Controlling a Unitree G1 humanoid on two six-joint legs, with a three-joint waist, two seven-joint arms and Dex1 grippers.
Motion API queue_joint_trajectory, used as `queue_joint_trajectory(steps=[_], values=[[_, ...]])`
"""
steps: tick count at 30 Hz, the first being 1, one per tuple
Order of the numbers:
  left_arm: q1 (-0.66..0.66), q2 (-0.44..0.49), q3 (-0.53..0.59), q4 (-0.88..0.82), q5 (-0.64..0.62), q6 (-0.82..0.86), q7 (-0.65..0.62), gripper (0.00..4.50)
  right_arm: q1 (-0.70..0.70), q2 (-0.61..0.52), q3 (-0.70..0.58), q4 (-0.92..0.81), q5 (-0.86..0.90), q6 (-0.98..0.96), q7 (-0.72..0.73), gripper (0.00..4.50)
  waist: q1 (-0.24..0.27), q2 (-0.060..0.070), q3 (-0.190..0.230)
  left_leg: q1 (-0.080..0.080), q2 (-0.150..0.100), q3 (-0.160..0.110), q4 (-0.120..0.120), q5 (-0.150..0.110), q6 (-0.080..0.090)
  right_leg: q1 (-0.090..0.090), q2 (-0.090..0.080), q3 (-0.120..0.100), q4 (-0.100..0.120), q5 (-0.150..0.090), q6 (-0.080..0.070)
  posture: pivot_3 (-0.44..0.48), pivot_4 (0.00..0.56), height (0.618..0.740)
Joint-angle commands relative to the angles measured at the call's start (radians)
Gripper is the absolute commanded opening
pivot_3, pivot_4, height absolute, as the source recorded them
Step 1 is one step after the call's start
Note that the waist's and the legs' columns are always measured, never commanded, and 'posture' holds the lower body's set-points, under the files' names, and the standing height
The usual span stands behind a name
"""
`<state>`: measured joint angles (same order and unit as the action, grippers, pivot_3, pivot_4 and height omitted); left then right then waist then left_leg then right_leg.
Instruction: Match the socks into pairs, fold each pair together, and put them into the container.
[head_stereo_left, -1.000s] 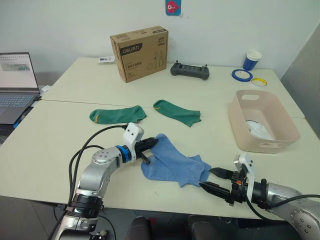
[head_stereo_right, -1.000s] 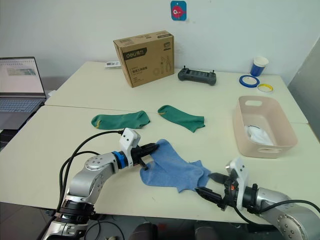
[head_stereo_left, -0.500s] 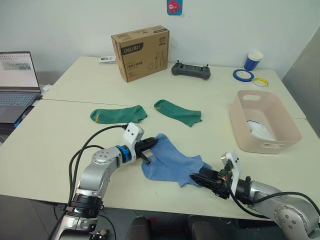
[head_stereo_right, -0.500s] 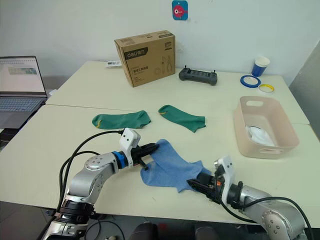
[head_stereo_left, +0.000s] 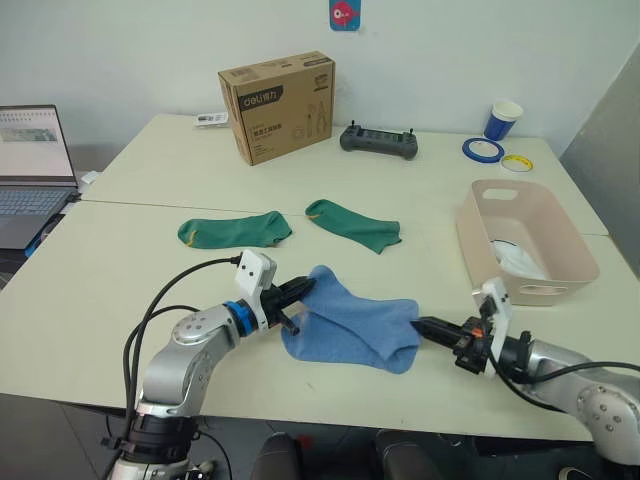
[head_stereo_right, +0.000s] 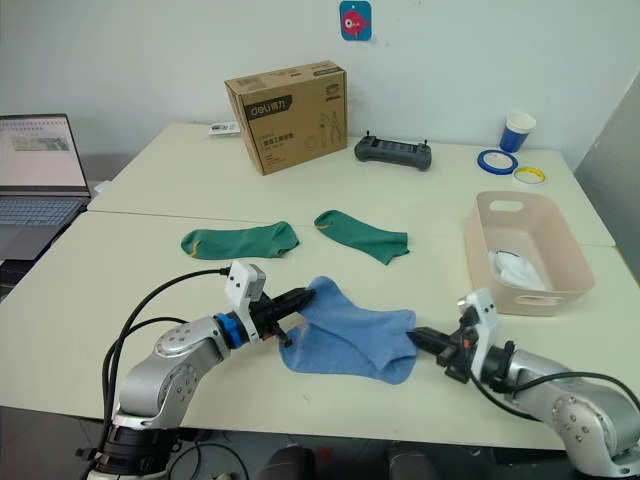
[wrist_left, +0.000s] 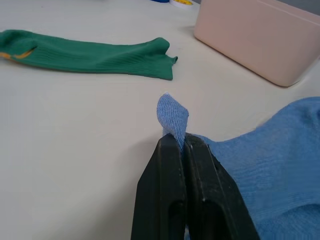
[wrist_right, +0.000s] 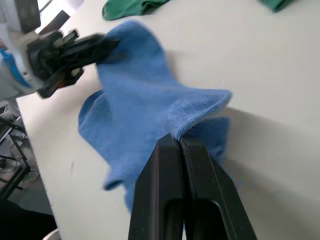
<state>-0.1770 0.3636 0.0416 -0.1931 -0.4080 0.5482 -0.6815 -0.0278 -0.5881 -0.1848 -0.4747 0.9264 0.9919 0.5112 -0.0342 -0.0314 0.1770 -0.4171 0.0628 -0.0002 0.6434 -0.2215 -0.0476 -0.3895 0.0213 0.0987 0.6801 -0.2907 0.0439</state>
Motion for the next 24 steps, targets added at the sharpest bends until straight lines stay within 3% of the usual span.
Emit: queue_joint_trajectory(steps=[1, 6, 12, 15, 18, 22, 24], values=[[0.000, -0.036, 0.012, -0.076, -0.040, 0.016, 0.050, 0.00, -0.050, -0.036, -0.016, 0.056, -0.007, -0.006, 0.037, 0.05, 0.000, 0.000, 0.000, 0.000, 0.000, 0.000, 0.000, 0.000, 0.000, 0.000, 0.000, 0.000, 0.000, 0.000, 0.000, 0.000, 0.150, 0.740], [0.002, -0.049, -0.067, -0.009, 0.076, -0.123, 0.069, 0.00, -0.107, -0.051, 0.072, 0.128, -0.099, -0.036, 0.066, 0.05, 0.001, 0.000, 0.000, 0.000, -0.001, 0.001, 0.000, 0.000, 0.000, 0.000, 0.000, 0.001, 0.000, 0.000, 0.000, 0.000, 0.150, 0.740], [0.003, -0.095, -0.055, 0.023, 0.063, -0.114, 0.117, 0.00, -0.122, -0.038, 0.084, 0.160, -0.147, -0.049, 0.065, 0.05, 0.001, 0.000, 0.000, -0.001, 0.000, 0.001, 0.000, 0.000, 0.000, 0.000, 0.000, 0.001, 0.000, 0.000, 0.000, 0.000, 0.150, 0.740], [0.019, -0.091, -0.054, 0.016, 0.055, -0.099, 0.114, 0.68, -0.115, -0.042, 0.076, 0.151, -0.163, -0.054, 0.071, 0.68, 0.001, 0.000, 0.000, 0.000, 0.000, 0.001, 0.000, 0.000, 0.000, 0.000, 0.000, 0.001, -0.001, 0.000, 0.000, 0.000, 0.150, 0.740], [0.022, -0.077, -0.036, 0.019, 0.041, -0.081, 0.107, 1.60, -0.105, -0.041, 0.055, 0.135, -0.156, -0.049, 0.071, 1.69, 0.001, 0.000, 0.000, 0.000, 0.000, 0.001, 0.000, 0.000, 0.000, 0.000, 0.000, 0.001, -0.001, 0.000, 0.000, 0.000, 0.150, 0.740], [-0.010, 0.009, 0.026, 0.069, 0.040, -0.117, 0.058, 2.80, -0.070, -0.055, 0.020, 0.075, -0.204, -0.133, 0.063, 3.07, 0.001, 0.000, 0.000, 0.000, 0.000, 0.000, 0.000, 0.000, 0.000, 0.000, 0.001, 0.000, 0.000, 0.000, 0.000, 0.000, 0.150, 0.740], [-0.023, 0.085, 0.007, 0.092, 0.070, -0.198, -0.037, 3.43, -0.032, -0.106, 0.064, -0.018, -0.267, -0.222, 0.131, 3.76, 0.001, 0.001, 0.000, 0.000, 0.000, 0.000, -0.001, 0.000, 0.000, -0.001, 0.001, 0.000, 0.000, 0.000, 0.000, 0.000, 0.150, 0.740]])
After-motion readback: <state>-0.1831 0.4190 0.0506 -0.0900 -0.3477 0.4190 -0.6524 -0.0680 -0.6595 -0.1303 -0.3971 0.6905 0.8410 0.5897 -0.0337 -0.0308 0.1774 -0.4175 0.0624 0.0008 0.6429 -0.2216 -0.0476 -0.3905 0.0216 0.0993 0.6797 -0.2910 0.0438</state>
